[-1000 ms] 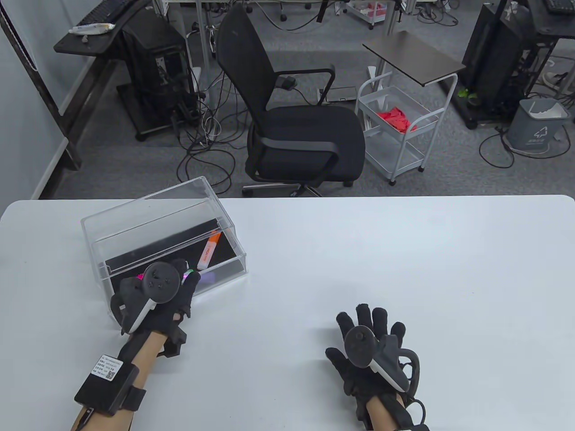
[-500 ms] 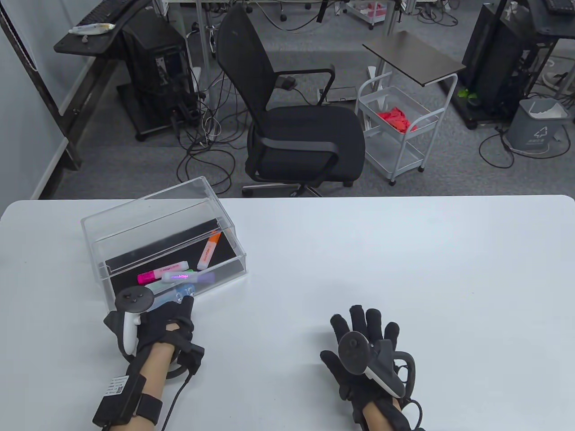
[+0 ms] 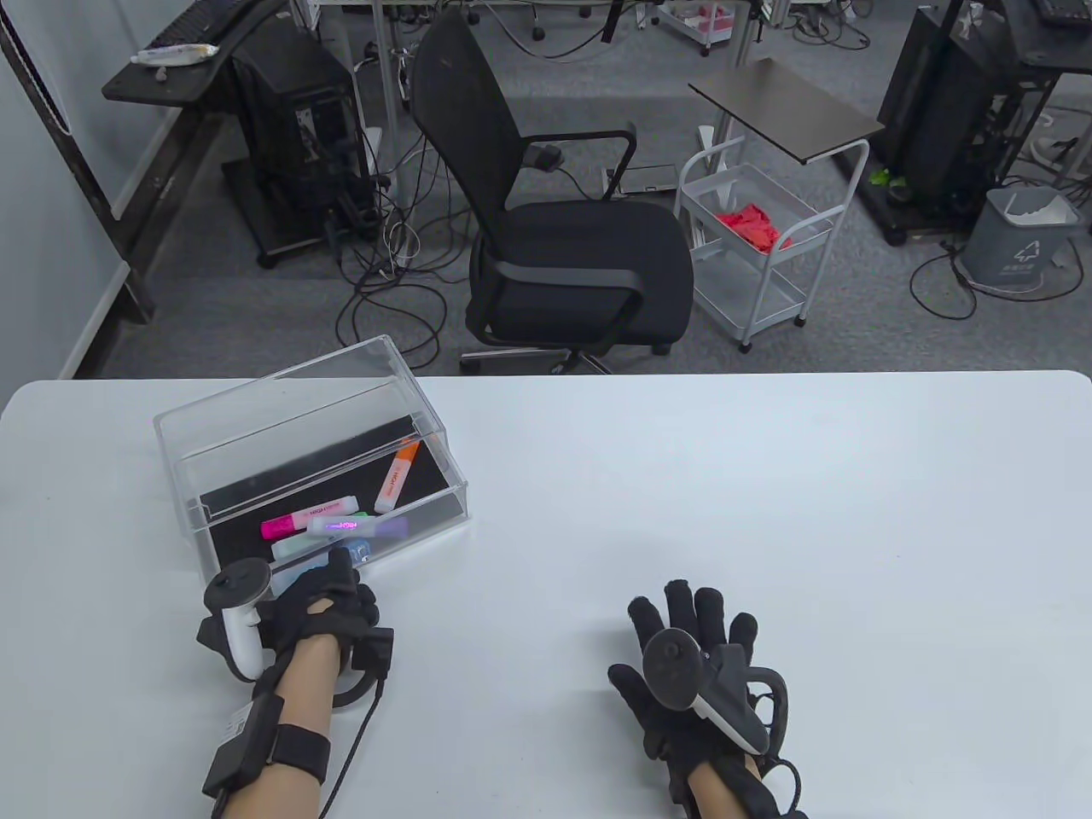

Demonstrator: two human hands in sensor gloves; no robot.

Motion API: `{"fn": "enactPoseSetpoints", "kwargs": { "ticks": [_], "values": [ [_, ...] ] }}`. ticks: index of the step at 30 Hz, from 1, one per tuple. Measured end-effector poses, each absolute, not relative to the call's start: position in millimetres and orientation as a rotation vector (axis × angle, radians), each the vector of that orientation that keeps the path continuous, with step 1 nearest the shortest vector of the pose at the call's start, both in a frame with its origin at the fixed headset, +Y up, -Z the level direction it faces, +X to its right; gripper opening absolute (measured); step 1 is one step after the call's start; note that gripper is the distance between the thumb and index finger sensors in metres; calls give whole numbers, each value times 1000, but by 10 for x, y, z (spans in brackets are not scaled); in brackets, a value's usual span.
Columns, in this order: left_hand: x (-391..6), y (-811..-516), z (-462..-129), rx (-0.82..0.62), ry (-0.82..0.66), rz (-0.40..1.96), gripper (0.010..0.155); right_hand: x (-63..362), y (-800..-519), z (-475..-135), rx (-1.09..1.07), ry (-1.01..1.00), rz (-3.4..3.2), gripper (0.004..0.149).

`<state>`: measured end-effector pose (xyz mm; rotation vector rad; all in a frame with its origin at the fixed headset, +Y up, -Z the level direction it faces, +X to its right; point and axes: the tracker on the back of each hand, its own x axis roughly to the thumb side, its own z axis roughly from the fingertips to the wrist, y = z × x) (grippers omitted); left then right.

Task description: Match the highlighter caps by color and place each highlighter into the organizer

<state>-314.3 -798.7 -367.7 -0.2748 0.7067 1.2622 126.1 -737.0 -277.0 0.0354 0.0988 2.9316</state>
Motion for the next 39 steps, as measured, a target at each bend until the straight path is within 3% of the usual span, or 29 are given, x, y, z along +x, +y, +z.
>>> {"fn": "enactPoseSetpoints", "kwargs": {
  "ticks": [12,28,35,39],
  "values": [
    [-3162,-7994,-3877,-278,694,1334,60,1272,-7401,-2789,5,128,2943,75],
    [-3452,-7989,-4446,-339,653,1303,60,1314,-7427,-2797,-53,162,2947,75],
    [-3460,-7998,-4473,-344,642,1318,61,1316,-7441,-2799,-70,180,2958,75],
    [-3408,-7987,-4393,-377,662,1322,73,1294,-7410,-2787,-59,168,2943,75]
  ]
}}
